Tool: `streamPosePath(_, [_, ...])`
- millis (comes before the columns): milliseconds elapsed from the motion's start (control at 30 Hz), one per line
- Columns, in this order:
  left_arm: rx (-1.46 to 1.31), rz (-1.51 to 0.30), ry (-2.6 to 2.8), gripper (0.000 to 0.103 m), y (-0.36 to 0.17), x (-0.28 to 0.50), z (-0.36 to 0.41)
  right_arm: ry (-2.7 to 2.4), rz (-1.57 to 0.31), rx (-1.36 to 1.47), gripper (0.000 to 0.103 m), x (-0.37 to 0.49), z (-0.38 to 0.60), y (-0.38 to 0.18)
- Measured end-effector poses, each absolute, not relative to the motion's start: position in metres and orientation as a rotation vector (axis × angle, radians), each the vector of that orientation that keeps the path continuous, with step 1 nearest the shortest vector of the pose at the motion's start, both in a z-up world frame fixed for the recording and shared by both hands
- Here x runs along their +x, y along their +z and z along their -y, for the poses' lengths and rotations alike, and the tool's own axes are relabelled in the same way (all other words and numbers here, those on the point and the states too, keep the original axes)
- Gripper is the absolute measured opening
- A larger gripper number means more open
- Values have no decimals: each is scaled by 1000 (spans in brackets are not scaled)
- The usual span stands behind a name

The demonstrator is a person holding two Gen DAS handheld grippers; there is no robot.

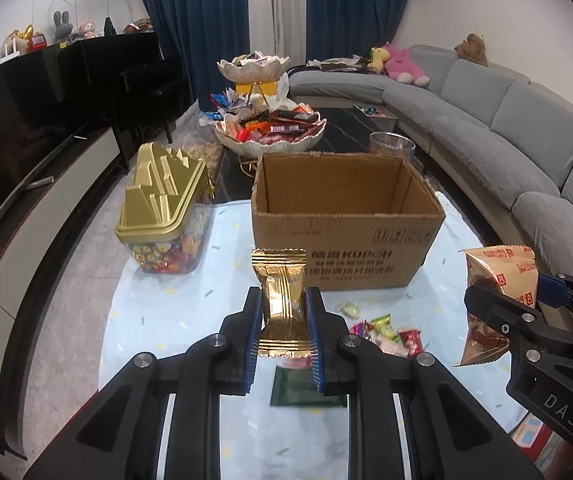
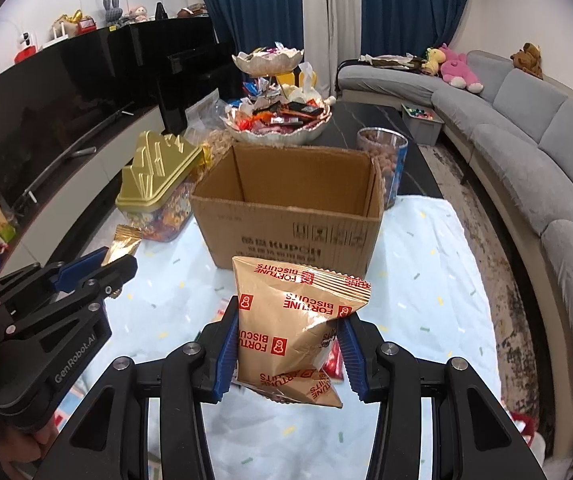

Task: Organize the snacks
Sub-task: 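Lift the gold candy and tan biscuit pack and carry both over the cardboard box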

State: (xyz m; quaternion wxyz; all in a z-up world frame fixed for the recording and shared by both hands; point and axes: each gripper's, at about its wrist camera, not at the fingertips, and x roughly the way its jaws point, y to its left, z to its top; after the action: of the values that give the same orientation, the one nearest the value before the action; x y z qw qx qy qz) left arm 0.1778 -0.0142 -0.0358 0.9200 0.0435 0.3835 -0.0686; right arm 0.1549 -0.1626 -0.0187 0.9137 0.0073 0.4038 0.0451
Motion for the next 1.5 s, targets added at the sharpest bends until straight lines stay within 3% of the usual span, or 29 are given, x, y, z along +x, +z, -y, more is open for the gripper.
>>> streamPosePath(567, [84,-752,-154,22,-12,233,36,77,-747,9,46,214,175,12])
streamPosePath(1500, [96,-773,-175,22,-28,331,62,42,-703,9,46,308,183,9])
